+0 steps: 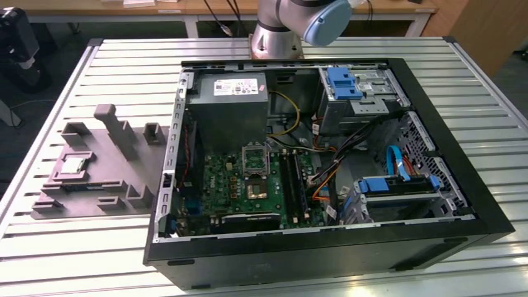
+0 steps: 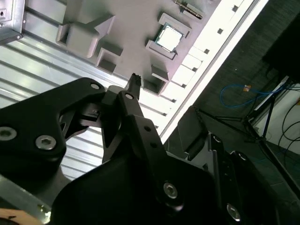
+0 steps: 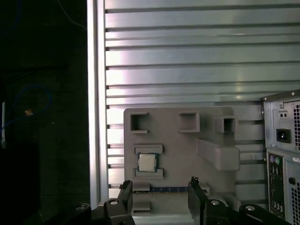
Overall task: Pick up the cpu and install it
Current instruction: 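Pick up the cpu and move it towards the insertion slot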
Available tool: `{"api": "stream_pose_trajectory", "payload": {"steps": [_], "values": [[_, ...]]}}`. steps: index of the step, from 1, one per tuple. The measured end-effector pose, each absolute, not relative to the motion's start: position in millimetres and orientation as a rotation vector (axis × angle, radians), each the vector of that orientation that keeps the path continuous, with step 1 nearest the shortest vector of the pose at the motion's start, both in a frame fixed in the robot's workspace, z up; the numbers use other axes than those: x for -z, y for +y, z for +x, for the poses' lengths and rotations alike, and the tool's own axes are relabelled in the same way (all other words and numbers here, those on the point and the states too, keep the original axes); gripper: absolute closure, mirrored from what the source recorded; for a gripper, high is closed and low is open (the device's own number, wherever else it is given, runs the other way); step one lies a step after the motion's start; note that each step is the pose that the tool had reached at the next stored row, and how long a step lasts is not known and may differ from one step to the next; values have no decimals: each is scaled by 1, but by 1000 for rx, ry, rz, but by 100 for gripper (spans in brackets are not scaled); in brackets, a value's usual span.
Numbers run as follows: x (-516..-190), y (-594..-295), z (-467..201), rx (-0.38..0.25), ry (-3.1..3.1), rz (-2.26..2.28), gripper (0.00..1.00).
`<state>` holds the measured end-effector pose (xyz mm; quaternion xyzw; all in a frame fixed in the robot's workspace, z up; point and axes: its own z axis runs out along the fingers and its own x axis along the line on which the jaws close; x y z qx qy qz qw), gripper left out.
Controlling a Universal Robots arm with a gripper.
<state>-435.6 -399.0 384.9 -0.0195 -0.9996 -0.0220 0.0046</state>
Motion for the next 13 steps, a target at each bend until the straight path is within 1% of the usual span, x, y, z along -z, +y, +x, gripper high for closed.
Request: {"api": "stream_pose_trajectory", "payload": {"steps": [4, 8, 13], "values": [[-384, -399, -436, 43, -3125, -7, 41], [-383, -400, -440, 43, -3125, -5, 41], [-380, -405, -444, 85, -3124, -5, 41]]}}
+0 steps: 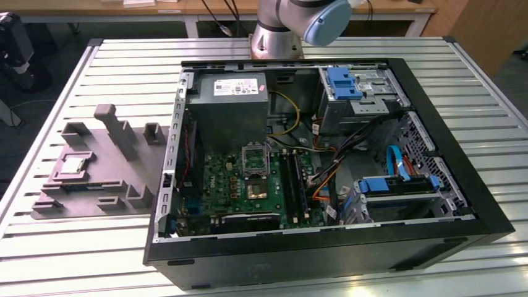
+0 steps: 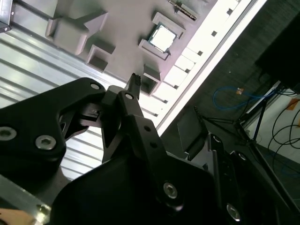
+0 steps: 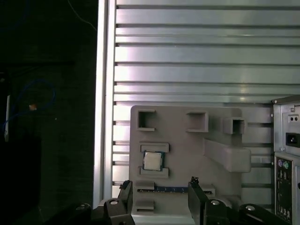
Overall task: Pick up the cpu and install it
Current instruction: 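Pick up the cpu and move it towards the insertion slot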
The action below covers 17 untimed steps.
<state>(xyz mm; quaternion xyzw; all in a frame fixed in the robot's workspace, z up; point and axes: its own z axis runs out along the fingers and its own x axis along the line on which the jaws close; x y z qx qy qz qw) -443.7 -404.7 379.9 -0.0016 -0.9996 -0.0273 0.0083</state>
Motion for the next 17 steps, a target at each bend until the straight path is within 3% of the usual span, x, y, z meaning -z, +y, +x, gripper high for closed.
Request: {"api": "stream_pose_trajectory", "payload": {"steps": [3, 17], "values": [[-379, -406, -444, 120, -3123, -5, 41], [-364, -406, -444, 120, -3123, -5, 41]]}}
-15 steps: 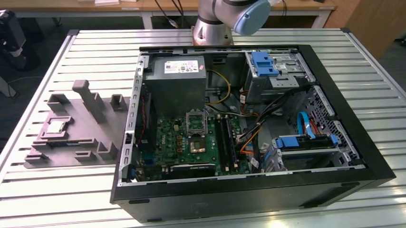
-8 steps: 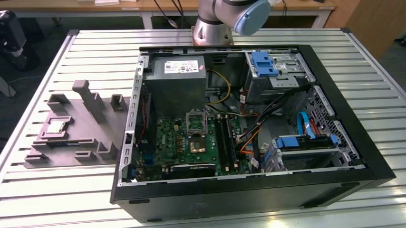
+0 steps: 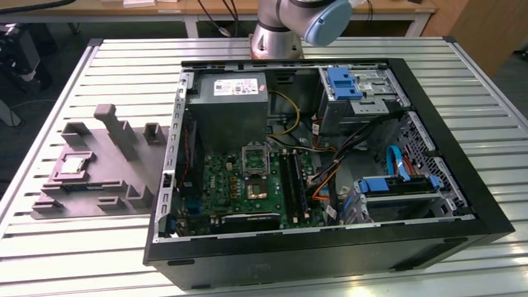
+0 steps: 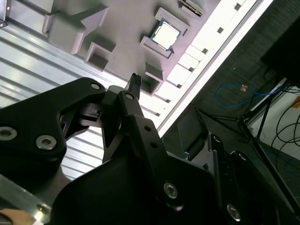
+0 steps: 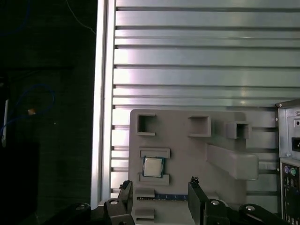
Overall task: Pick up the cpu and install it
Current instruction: 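Pick up the cpu and move it towards the insertion slot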
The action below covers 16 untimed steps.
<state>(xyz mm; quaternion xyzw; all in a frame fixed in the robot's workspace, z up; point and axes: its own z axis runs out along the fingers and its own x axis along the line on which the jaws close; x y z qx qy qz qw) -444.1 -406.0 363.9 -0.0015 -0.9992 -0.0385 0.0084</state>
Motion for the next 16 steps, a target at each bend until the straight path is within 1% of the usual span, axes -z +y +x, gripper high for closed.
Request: {"api": "stream_pose_trajectory", "payload": {"steps": [6, 16], "values": [[-354, -406, -444, 120, -3123, -5, 41], [-352, -406, -444, 120, -3123, -5, 41]]}}
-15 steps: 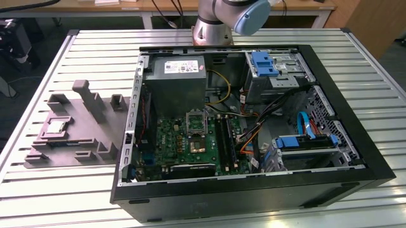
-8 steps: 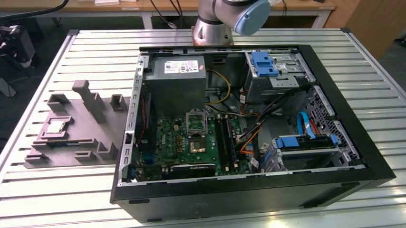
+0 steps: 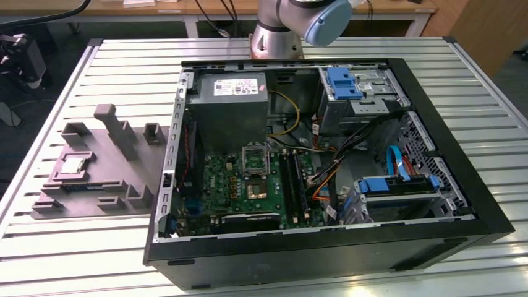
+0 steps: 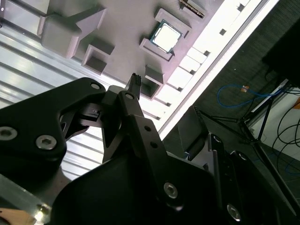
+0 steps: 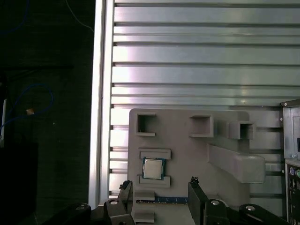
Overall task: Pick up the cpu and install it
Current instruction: 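Pick up the cpu and move it towards the insertion slot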
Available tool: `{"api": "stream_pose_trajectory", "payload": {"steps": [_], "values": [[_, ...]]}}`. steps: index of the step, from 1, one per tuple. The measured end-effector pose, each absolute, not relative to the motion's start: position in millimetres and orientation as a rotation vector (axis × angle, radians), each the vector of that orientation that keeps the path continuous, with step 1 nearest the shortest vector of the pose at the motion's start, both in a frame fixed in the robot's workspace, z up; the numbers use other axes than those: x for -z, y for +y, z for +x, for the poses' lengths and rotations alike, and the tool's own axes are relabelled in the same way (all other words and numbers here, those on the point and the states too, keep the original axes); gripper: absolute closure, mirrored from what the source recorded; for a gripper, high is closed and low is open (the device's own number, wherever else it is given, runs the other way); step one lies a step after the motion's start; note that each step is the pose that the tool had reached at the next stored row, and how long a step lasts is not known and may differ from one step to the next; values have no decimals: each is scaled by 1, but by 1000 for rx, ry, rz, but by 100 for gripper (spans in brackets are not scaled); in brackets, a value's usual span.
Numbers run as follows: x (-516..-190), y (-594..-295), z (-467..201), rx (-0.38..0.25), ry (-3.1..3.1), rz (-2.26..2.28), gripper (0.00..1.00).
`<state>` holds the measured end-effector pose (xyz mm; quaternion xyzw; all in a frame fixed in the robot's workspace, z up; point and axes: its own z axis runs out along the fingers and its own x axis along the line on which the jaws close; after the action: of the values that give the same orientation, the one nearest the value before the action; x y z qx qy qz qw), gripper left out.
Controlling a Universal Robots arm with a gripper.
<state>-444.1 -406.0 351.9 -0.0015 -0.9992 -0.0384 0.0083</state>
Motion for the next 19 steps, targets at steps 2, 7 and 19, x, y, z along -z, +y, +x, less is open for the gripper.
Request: {"api": "stream_pose_trajectory", "payload": {"steps": [2, 7, 19], "values": [[-352, -406, -444, 120, -3123, -5, 41], [-351, -406, -444, 111, -3123, -4, 41], [-336, -414, -444, 98, -3122, 8, 41]]}}
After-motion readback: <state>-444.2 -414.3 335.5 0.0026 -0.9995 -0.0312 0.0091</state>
